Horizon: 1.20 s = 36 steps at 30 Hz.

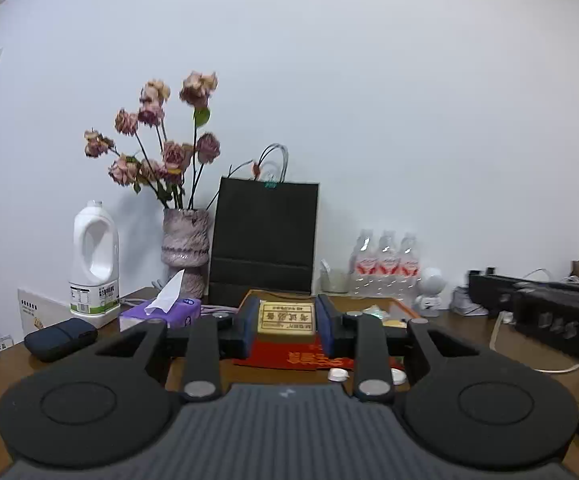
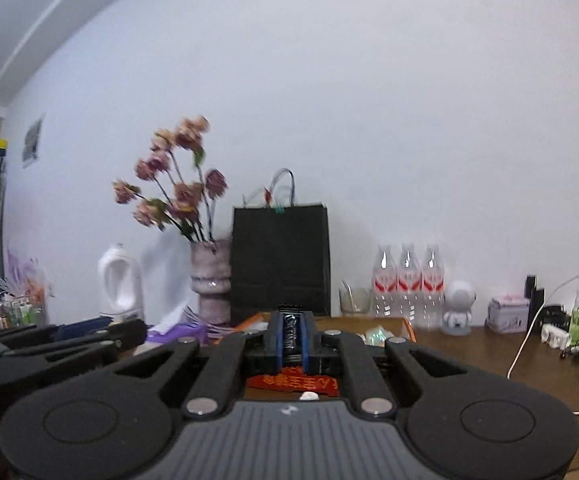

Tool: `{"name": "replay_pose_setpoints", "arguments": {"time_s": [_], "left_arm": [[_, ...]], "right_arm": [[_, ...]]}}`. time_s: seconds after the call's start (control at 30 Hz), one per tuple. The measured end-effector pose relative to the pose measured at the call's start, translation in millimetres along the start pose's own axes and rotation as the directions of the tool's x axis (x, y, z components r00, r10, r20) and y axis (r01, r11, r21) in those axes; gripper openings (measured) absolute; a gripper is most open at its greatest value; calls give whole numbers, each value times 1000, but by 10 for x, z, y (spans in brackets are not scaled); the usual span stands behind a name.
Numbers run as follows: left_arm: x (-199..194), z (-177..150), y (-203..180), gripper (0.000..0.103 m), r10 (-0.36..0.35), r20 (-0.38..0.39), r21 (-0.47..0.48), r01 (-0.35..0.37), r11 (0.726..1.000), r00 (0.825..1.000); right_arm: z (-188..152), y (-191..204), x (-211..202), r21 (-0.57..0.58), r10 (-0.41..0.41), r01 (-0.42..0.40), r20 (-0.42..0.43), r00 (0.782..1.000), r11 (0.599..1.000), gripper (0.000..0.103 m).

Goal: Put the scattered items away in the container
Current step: 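Lift the beige block and black clip high and carry them toward the box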

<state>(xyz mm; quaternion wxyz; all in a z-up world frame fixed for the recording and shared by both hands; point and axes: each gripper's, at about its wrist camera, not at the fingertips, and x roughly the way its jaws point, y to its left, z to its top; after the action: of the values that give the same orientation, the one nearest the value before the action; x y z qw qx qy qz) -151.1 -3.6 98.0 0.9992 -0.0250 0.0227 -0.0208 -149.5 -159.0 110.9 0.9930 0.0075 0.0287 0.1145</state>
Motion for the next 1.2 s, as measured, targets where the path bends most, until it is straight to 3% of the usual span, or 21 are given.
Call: {"name": "replay_pose_setpoints", "arguments": {"time_s": [0.2,0.4,0.57,0.73,0.83,1.0,1.1,1.13,1.17,1.2], "left_arm": [[-507,-89,-127,31,-36,71,32,34,999,997],[-435,-54,-123,31,-32,86,24,30,999,996],[31,181,33,31,-1,122,-5,1,1000,992],[854,852,129,31,21,231,-4,-21,1000,973],[1367,1241,182,31,23,230,-6,-22,1000,973],[2050,1453,257,31,12,158,-24,-9,1000,987],[2620,1577,241,31,-66,-26,36,67,997,997],[2839,1609,225,31,-97,-116,56,104,993,988],[3083,1624,213,31,-126,-223,59,142,988,967],[3345,1620,216,31,-152,-338,46,177,983,929]], "right_arm": [[-106,141,-420,-14,17,-16,26,1000,1000,7],[-84,144,-375,-13,7,-6,38,999,1000,8],[95,29,32,-8,-5,5,41,999,1000,8],[772,-163,674,-22,-9,13,191,981,1000,8],[1161,-294,1072,-29,-4,11,236,972,1000,8],[1435,-543,1662,-2,-5,6,186,983,1000,8],[1564,-705,2168,-17,3,-2,57,998,1000,8],[1616,-767,2369,-28,8,-8,-10,1000,1000,7],[1662,-821,2594,-45,15,-19,-93,996,999,8],[1683,-875,2823,-52,29,-39,-181,983,998,7]]}}
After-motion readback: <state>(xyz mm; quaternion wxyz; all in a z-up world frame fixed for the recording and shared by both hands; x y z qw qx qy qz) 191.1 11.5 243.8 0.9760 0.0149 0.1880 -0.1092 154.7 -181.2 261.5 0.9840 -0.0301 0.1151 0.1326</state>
